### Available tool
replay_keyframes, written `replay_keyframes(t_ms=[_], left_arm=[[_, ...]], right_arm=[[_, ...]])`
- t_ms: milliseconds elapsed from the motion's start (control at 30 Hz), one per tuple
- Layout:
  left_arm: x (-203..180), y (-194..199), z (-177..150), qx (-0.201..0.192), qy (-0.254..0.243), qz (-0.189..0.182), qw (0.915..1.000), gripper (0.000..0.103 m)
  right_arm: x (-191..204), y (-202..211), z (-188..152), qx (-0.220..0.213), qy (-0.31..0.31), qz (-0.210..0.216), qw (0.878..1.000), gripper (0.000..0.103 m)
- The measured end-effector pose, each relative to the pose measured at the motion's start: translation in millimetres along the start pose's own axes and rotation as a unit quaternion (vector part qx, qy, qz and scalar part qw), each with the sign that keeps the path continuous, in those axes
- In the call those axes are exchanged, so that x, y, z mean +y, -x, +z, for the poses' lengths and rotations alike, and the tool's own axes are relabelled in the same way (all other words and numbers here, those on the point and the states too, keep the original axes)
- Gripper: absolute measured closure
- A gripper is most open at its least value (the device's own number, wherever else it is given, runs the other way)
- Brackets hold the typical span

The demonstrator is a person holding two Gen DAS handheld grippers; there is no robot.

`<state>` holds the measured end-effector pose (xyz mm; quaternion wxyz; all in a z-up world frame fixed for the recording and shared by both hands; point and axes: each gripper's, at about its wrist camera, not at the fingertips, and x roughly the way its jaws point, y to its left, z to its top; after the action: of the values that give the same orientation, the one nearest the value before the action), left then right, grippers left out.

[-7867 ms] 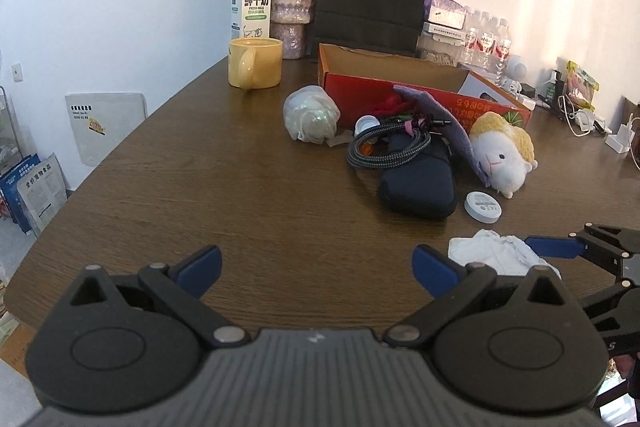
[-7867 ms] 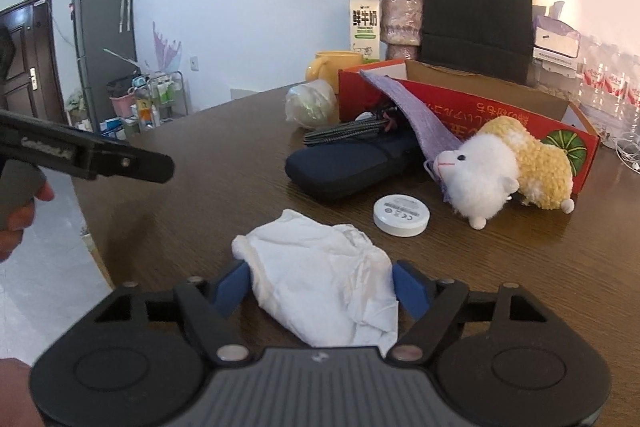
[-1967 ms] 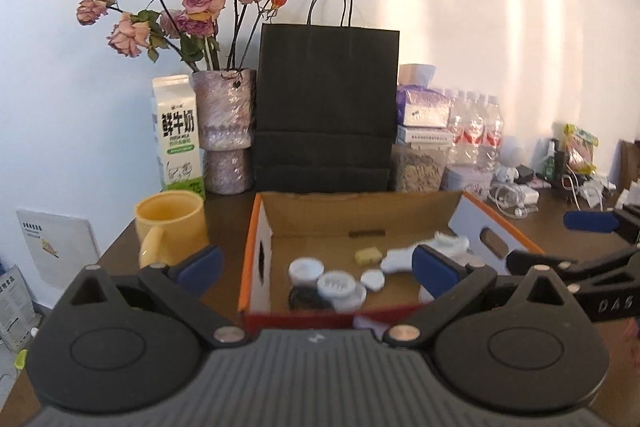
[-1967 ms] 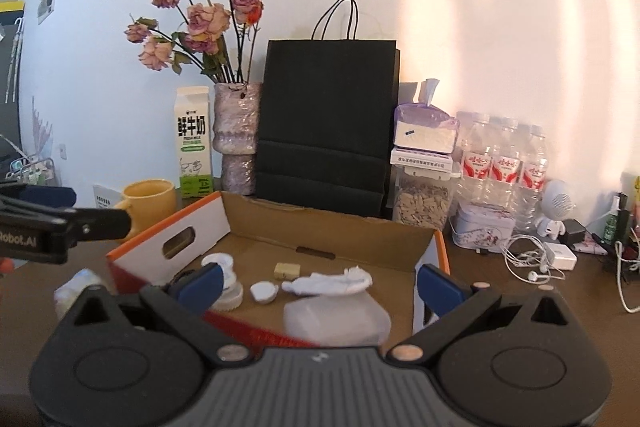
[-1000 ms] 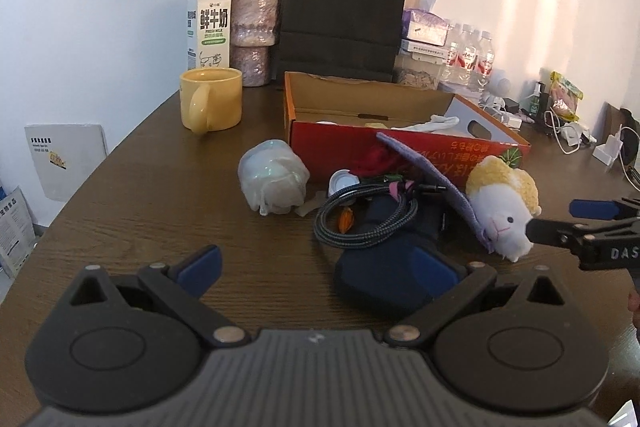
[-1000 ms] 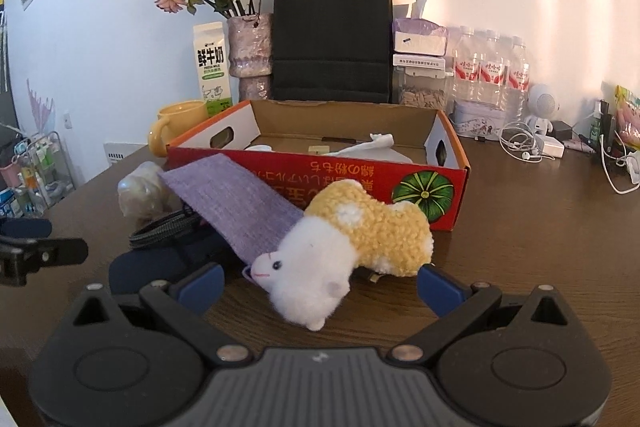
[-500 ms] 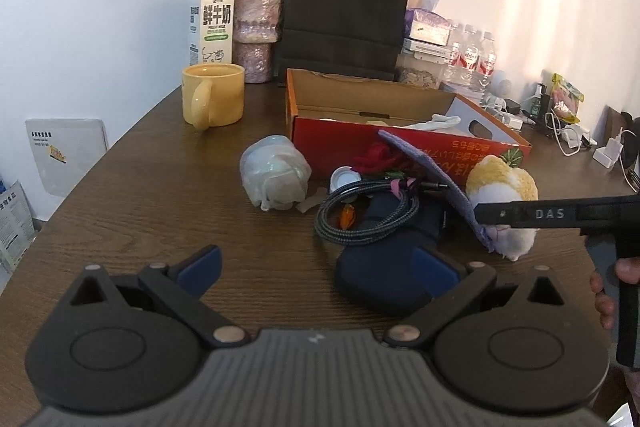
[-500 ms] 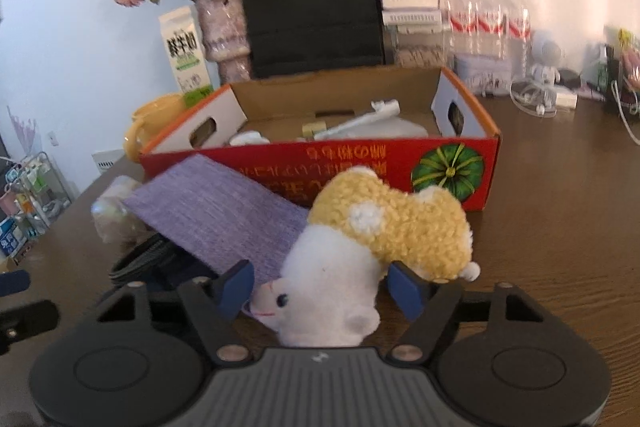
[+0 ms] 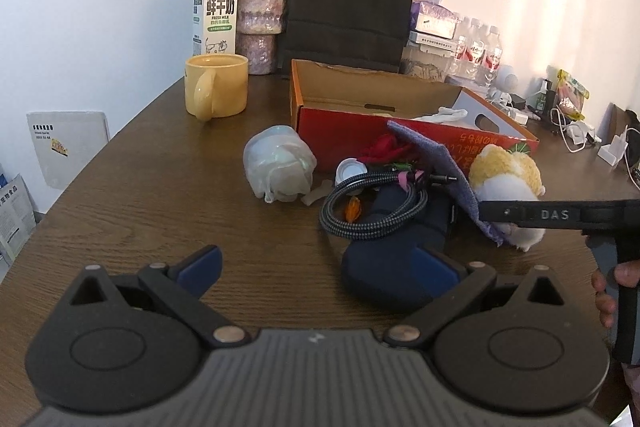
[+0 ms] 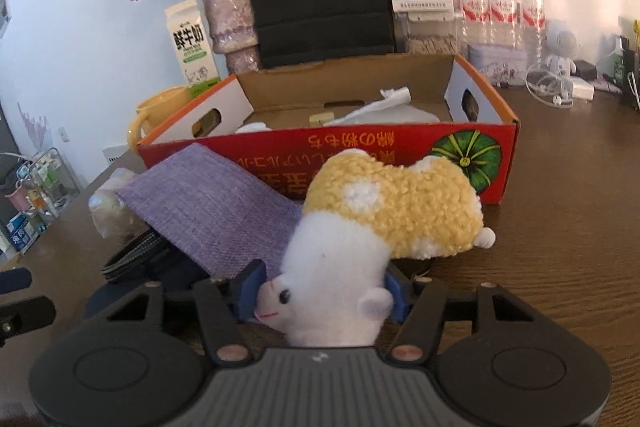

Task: Organize objects
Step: 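Close the right tool on the plush sheep while the left tool moves toward the braided cable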

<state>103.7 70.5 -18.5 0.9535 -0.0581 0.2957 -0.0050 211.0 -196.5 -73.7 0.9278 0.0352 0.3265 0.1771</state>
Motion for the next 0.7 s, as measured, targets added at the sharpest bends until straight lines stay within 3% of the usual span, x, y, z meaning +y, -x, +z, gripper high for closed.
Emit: replay_keyframes(t_ms=[300,700], left_arm=[[-4,-12,7,0.004,-0.001,0.003,1.0000,0.000],[-18,-56,35,0.036,-0.002,-0.046,0.9983,0.000]], right_arm=[[-9,34,-6,-0.084,0.034,0.009,0.996,0.046],[-20,40,-9,-0.106,0.041,0.009,0.993,0.046]])
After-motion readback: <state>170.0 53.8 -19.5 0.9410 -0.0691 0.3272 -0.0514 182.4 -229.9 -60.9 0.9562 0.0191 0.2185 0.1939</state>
